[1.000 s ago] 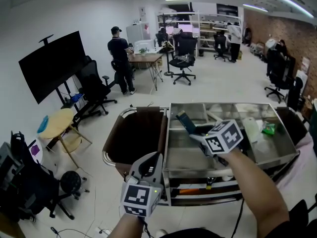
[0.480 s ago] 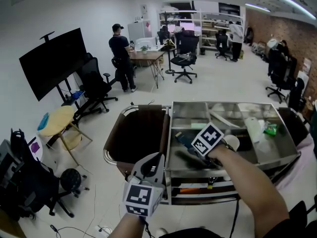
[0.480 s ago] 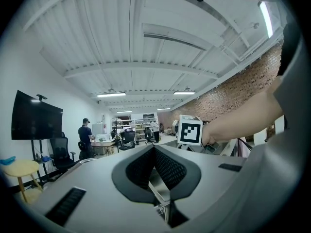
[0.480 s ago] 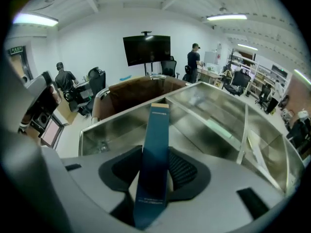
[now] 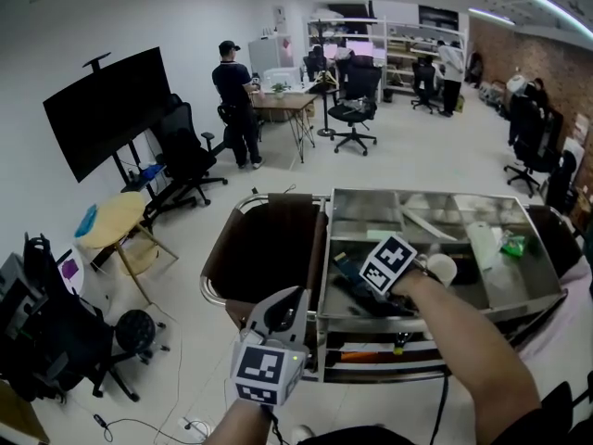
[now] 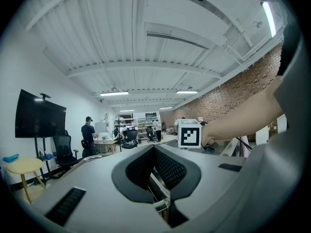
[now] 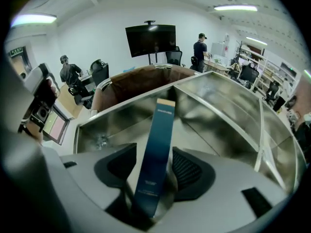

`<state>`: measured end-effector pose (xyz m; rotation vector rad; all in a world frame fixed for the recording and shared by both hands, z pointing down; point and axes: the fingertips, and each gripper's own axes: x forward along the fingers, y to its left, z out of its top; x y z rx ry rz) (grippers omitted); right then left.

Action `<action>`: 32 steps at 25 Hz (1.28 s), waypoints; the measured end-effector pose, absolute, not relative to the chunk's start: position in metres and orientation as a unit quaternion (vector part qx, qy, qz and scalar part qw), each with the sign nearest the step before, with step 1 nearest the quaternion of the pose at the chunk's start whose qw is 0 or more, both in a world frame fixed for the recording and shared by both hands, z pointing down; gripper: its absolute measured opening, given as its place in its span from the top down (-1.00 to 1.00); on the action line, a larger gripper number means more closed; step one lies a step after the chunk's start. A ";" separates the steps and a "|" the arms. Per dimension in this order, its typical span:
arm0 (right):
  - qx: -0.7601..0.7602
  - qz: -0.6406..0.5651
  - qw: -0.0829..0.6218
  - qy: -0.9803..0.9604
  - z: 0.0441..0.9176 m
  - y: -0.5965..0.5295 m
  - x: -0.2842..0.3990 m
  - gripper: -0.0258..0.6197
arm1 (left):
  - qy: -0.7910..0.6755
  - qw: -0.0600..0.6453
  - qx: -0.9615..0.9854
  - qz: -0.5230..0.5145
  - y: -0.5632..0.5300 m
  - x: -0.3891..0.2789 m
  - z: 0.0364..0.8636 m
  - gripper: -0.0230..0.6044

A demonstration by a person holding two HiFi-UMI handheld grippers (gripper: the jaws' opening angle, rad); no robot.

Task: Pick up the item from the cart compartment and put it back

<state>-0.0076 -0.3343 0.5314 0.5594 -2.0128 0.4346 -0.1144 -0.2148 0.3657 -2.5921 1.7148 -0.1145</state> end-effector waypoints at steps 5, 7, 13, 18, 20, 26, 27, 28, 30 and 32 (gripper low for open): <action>0.220 0.185 0.489 -0.823 0.535 -0.328 -0.009 0.10 | 0.547 0.015 -0.836 -0.038 -0.214 -0.109 0.368 0.93; 0.219 0.183 0.489 -0.825 0.534 -0.328 -0.008 0.10 | 0.545 0.017 -0.837 -0.038 -0.214 -0.106 0.367 0.93; 0.223 0.190 0.471 -0.832 0.528 -0.330 -0.009 0.11 | 0.543 0.020 -0.838 -0.039 -0.213 -0.104 0.364 0.93; 0.235 0.185 0.455 -0.839 0.522 -0.332 -0.006 0.21 | 0.541 0.018 -0.840 -0.041 -0.211 -0.099 0.366 0.93; 0.250 0.169 0.443 -0.844 0.515 -0.337 -0.004 0.82 | 0.540 0.018 -0.840 -0.041 -0.210 -0.098 0.367 0.93; 0.265 0.152 0.420 -0.855 0.497 -0.342 -0.003 0.90 | 0.535 0.021 -0.843 -0.042 -0.212 -0.092 0.366 0.93; 0.269 0.151 0.412 -0.857 0.493 -0.342 -0.003 0.90 | 0.534 0.021 -0.844 -0.042 -0.212 -0.091 0.366 0.93; 0.274 0.149 0.401 -0.861 0.488 -0.342 -0.002 0.90 | 0.534 0.022 -0.844 -0.042 -0.213 -0.090 0.366 0.93; 0.290 0.145 0.367 -0.872 0.473 -0.342 0.001 0.90 | 0.533 0.023 -0.845 -0.041 -0.213 -0.086 0.365 0.93; 0.310 0.144 0.317 -0.885 0.455 -0.340 0.006 0.90 | 0.531 0.020 -0.846 -0.038 -0.213 -0.083 0.365 0.93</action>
